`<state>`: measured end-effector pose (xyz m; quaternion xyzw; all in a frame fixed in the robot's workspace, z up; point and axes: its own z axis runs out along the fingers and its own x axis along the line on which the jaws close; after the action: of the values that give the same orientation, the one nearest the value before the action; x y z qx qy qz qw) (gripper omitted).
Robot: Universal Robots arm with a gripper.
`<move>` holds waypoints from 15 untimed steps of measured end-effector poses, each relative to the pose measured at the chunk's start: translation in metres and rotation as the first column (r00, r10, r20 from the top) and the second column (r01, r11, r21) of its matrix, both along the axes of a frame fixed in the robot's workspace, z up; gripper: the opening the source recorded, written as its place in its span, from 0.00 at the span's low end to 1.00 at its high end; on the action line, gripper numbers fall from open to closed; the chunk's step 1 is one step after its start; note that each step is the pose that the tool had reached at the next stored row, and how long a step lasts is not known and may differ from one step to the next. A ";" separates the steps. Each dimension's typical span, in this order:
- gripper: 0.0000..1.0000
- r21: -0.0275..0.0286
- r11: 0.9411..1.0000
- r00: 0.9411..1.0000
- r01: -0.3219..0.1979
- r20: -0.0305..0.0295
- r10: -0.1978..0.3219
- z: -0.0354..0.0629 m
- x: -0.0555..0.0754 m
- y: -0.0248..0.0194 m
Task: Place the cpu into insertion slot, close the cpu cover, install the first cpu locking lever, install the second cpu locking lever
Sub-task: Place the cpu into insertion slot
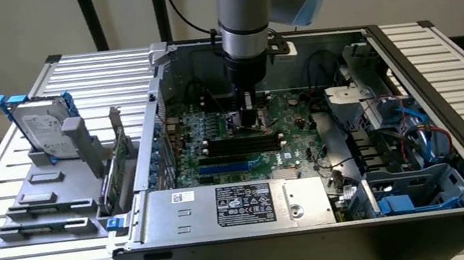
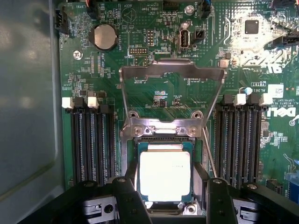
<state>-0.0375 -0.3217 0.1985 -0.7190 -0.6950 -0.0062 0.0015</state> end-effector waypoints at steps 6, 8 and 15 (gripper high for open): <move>0.55 0.000 1.000 1.000 0.001 -0.001 -0.001 -0.0006 0.001 0.0007; 0.55 0.000 1.000 1.000 0.001 -0.002 -0.001 -0.0007 0.001 0.0007; 0.55 -0.002 1.000 1.000 0.002 -0.002 -0.002 -0.0010 0.001 0.0007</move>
<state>-0.0364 -0.3210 0.1974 -0.7196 -0.6944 -0.0047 0.0018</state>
